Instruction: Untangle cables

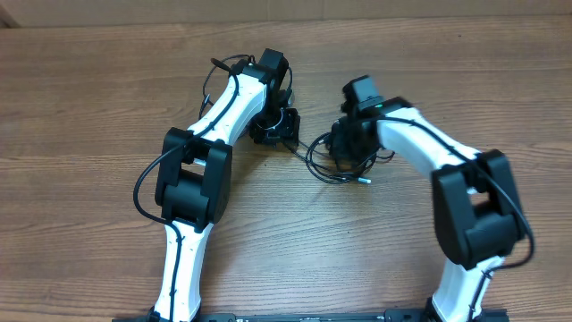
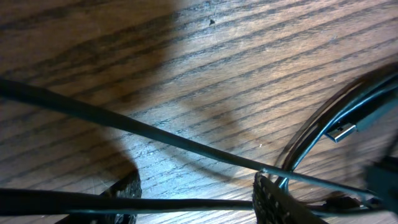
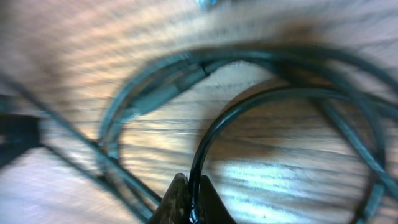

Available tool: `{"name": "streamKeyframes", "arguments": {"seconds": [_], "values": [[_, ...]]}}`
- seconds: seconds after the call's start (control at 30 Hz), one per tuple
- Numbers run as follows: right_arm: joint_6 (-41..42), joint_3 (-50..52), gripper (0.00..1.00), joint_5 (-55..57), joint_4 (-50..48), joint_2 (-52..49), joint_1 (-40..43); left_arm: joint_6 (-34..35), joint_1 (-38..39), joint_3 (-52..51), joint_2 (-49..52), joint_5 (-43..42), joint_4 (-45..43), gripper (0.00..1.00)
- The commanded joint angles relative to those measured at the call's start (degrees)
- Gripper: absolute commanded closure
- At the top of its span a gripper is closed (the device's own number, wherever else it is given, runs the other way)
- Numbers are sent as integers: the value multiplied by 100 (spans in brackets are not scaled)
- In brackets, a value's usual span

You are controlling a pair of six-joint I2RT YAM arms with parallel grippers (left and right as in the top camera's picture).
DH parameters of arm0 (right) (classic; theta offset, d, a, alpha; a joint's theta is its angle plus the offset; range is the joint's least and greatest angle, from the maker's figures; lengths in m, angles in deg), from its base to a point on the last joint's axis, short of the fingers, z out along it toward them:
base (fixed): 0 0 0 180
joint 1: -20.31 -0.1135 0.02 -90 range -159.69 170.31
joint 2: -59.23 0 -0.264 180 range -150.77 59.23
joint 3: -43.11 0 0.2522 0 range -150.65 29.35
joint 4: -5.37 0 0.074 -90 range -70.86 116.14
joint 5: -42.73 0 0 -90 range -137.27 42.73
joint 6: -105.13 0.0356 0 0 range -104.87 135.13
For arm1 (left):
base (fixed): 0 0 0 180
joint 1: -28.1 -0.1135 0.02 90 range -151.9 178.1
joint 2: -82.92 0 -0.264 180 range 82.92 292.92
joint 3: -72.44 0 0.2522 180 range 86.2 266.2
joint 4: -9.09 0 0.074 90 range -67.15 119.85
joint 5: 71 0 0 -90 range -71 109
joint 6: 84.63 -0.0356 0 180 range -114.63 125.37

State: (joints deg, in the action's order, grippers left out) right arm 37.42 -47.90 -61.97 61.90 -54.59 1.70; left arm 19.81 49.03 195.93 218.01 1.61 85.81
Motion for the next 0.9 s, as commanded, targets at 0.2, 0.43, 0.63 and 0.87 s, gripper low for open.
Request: {"name": "streamKeyframes", "arguments": {"seconds": [0.2,0.43,0.63,0.87], "values": [[-22,-199,96,-2736,-136,1054,1471,-210,11,-85,-39,4,17,42],[-181,-188,94,-3294,166,1054,2026,-267,11,-85,-39,44,20,37],[-385,50,55,-1832,428,1051,1276,-264,9,-85,-39,46,0,24],[407,120,54,511,264,988,212,-264,7,-85,-39,258,72,75]]}}
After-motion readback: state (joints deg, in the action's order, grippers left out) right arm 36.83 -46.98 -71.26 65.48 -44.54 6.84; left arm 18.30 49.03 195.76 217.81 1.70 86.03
